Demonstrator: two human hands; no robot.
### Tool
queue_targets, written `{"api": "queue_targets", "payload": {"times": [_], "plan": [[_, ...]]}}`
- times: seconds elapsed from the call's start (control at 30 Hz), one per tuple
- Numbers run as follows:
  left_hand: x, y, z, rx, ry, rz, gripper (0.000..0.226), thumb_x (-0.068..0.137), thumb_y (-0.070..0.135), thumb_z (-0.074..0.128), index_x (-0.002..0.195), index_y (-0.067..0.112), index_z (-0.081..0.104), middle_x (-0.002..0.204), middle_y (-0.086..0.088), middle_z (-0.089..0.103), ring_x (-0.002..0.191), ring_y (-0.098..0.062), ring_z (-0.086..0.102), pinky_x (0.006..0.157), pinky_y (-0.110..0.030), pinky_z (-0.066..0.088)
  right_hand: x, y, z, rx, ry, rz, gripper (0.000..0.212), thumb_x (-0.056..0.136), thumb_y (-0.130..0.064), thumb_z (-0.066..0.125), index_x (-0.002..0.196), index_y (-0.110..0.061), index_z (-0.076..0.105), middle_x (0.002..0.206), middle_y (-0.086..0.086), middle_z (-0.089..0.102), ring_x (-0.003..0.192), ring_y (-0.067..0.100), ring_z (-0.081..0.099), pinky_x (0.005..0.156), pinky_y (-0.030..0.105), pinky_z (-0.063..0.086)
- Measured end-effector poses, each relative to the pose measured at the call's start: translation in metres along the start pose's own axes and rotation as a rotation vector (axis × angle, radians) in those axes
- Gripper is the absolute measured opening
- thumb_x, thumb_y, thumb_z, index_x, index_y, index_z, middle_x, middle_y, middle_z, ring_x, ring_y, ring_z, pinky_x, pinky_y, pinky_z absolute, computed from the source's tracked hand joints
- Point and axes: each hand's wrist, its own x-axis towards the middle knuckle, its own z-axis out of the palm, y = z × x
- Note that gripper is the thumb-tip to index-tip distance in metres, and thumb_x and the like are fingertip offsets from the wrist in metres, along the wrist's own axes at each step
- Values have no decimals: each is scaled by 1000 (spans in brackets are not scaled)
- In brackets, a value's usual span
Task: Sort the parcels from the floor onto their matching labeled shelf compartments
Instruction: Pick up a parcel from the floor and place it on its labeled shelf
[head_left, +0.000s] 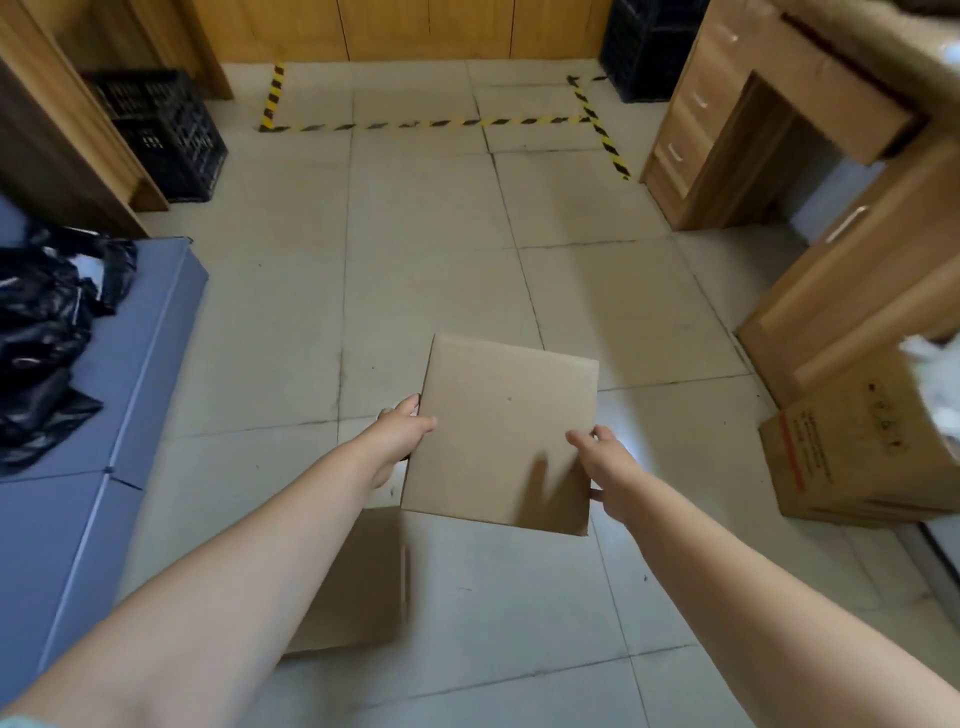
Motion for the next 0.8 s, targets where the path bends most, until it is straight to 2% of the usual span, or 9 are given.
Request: {"api": "queue_targets", "payload": {"times": [0.13, 0.3, 0.37, 0.43, 0.5, 0.57, 0.63, 0.73, 0.8], "plan": [[-99, 91, -18, -16, -22, 45, 54, 87, 12, 40, 139, 24, 35, 133, 12, 43, 115, -16, 51, 93, -31, 43, -76, -78, -25, -20, 34, -82, 31, 90, -29, 52, 119, -19, 47, 108, 5, 54, 85, 19, 51, 73, 30, 40], [-206, 181, -45, 19, -15, 105, 42, 87, 4, 32, 115, 30, 50, 110, 5, 57, 96, -16, 48, 81, -30, 41, -174, -169, -60, -56, 15, -151, 31, 89, -33, 51, 115, -17, 45, 109, 7, 54, 87, 20, 51, 75, 31, 38], [-247, 212, -59, 20, -9, 129, 40, 88, 5, 32, 111, 28, 54, 104, 4, 58, 92, -15, 48, 73, -23, 40, -214, -200, -73, -51, -9, -176, 37, 90, -35, 50, 123, -20, 43, 115, 4, 56, 101, 24, 55, 80, 34, 41], [-286, 238, -73, 21, -8, 141, 34, 91, 9, 33, 101, 30, 57, 101, 7, 60, 94, -14, 52, 84, -25, 42, -253, -228, -83, -44, -20, -194, 40, 90, -35, 48, 128, -24, 41, 121, 2, 57, 111, 26, 55, 81, 34, 43], [-326, 261, -84, -7, 4, 161, 31, 94, 11, 33, 83, 31, 53, 90, 11, 59, 93, -13, 54, 97, -30, 38, -289, -252, -93, -24, -23, -226, 41, 91, -33, 47, 131, -25, 40, 119, 3, 59, 107, 24, 57, 82, 35, 44], [-361, 280, -95, -42, 33, 187, 27, 95, 10, 36, 82, 27, 53, 84, 9, 59, 84, -12, 56, 95, -30, 41, -322, -272, -99, -15, -26, -262, 41, 92, -32, 47, 132, -24, 40, 111, 2, 60, 96, 19, 58, 84, 35, 46], [-391, 294, -107, -97, 46, 220, 19, 95, 12, 39, 95, 21, 56, 94, 2, 62, 89, -16, 59, 91, -31, 44, -351, -289, -104, -23, -14, -293, 38, 93, -31, 46, 130, -25, 41, 100, -2, 59, 85, 13, 57, 80, 33, 47], [-429, 307, -123, -188, 70, 243, 29, 97, 18, 38, 118, 4, 53, 127, -7, 52, 119, -33, 52, 101, -42, 42, -384, -303, -110, 13, -31, -309, 40, 92, -36, 47, 130, -22, 42, 111, 3, 59, 92, 18, 58, 68, 31, 48], [-450, 314, -131, -205, 82, 264, 38, 100, 28, 31, 121, 1, 48, 135, -14, 47, 125, -38, 45, 101, -47, 40, -398, -313, -111, 50, -34, -308, 42, 91, -42, 47, 126, -20, 44, 113, 5, 60, 101, 23, 59, 79, 39, 53]]}}
